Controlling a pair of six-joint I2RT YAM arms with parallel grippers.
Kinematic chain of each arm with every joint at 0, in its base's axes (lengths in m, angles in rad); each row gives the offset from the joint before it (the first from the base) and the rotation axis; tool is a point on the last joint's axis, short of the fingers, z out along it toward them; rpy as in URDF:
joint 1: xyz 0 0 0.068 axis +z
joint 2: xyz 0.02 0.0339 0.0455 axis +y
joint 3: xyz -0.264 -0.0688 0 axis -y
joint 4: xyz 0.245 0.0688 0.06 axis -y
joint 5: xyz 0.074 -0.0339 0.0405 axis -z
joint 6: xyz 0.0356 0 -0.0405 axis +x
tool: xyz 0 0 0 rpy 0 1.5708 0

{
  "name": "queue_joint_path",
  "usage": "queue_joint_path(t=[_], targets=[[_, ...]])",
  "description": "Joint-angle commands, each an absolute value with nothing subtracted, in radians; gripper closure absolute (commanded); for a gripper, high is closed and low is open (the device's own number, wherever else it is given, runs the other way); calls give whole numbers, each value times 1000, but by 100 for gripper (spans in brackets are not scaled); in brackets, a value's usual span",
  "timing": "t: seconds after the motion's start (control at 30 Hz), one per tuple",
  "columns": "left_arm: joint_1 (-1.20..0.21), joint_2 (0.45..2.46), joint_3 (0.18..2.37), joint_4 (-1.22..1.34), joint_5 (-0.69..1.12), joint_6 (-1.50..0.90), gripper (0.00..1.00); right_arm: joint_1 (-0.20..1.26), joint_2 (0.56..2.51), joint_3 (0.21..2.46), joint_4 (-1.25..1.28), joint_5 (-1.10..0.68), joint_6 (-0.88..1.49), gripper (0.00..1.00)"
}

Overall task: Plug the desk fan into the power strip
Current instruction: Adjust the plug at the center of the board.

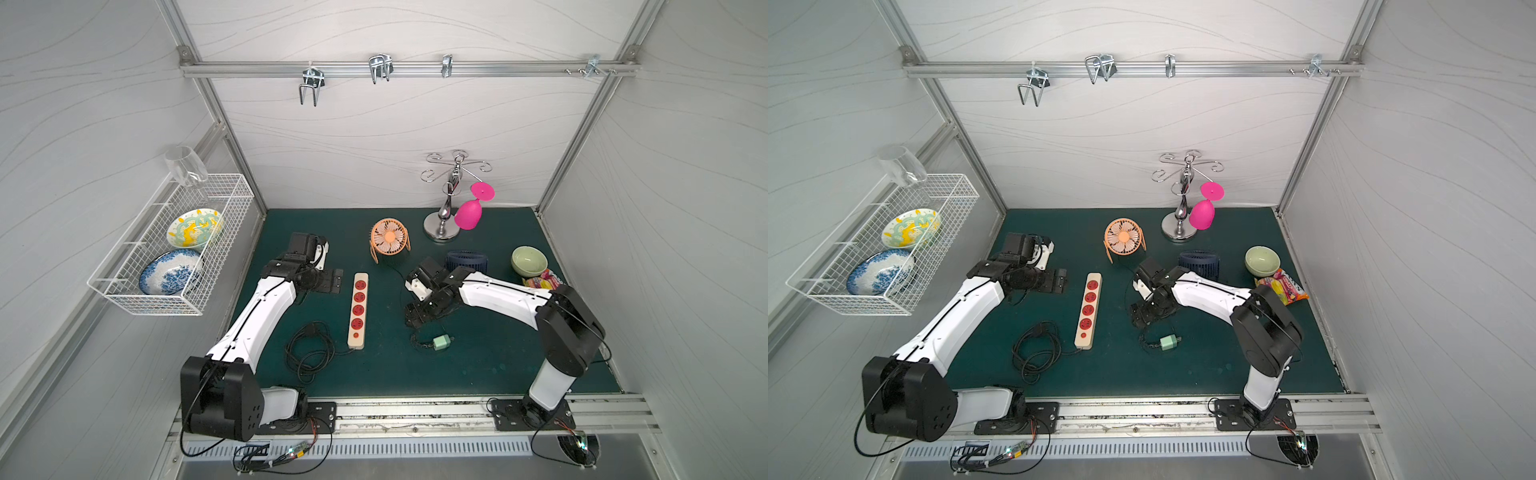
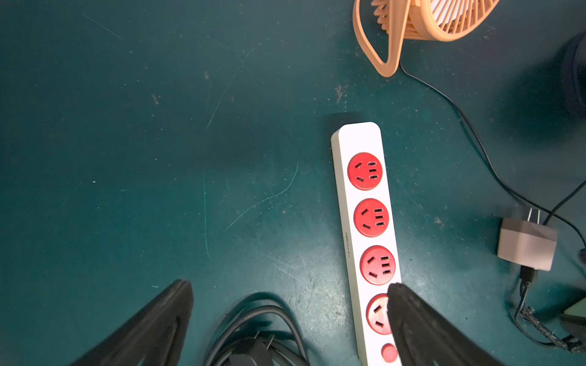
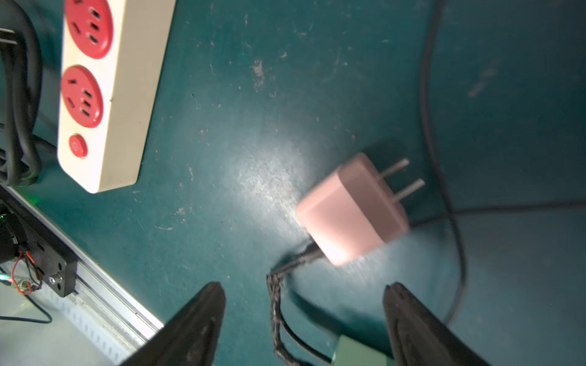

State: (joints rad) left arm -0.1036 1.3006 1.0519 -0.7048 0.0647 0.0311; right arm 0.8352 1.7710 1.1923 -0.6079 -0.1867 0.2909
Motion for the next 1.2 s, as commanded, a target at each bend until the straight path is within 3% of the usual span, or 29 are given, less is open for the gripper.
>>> queue_joint_path(t=[0.0, 0.6, 1.17], targets=[[-95, 1277, 1048, -672, 95, 24, 0, 842, 1823, 1235, -629, -232, 275, 19], [-69, 1269, 1057, -689, 139, 6, 0, 936, 1954, 1404, -717, -264, 187, 24], [-57, 1276, 1062, -693, 147, -2, 0, 860, 1662, 1213, -785, -155, 216, 24]])
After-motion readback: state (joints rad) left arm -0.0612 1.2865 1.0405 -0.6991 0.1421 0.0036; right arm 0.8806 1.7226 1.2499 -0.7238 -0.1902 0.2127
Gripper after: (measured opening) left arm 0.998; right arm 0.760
